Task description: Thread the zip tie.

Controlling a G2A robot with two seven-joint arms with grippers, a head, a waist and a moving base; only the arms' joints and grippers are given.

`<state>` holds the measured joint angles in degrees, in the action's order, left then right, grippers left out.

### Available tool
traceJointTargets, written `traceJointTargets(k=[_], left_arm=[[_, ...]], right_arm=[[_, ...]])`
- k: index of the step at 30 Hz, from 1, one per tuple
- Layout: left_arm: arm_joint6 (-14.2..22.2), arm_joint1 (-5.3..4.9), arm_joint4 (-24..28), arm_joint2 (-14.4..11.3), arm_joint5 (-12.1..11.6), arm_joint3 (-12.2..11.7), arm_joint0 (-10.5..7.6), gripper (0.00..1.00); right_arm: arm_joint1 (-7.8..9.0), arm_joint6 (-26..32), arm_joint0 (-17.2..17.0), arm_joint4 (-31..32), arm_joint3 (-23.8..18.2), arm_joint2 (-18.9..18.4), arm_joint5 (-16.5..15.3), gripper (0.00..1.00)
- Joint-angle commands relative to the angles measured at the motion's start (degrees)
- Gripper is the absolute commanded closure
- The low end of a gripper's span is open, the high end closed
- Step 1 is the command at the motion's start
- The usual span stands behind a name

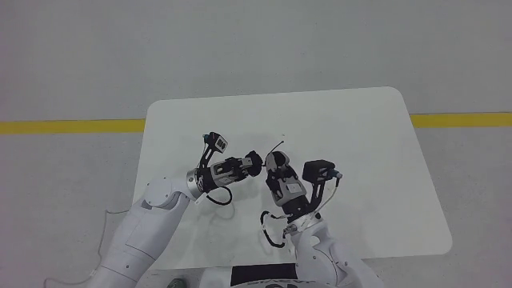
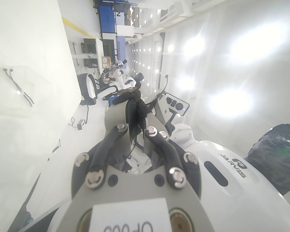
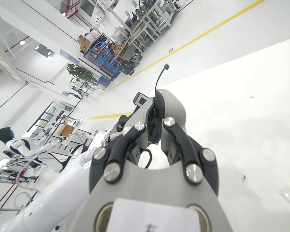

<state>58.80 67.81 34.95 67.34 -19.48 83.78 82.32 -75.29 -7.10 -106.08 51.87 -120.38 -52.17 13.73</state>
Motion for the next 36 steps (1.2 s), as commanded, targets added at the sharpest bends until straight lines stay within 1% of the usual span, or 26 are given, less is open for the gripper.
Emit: traceJointTargets(k=[1,13,24,36], left_arm=[[0.0,0.00,0.0,0.0,0.0,0.0,0.00,1.00],[0.0,0.00,0.0,0.0,0.0,0.0,0.00,1.00],[0.0,0.00,0.0,0.0,0.0,0.0,0.00,1.00],[0.0,0.00,0.0,0.0,0.0,0.0,0.00,1.00]], right_arm=[[0.03,-0.1,0.0,0.0,0.0,0.0,-0.1,1.00],[0.06,0.1,-0.3,0.5,-0.4,-0.3,-0.1,1.00],[0.13,1.7,-0.6,1.0,0.1,-0.4,0.1,1.00],[0.21,2.1,-1.1,0.7,0.4,-0.7,-0.7,1.00]])
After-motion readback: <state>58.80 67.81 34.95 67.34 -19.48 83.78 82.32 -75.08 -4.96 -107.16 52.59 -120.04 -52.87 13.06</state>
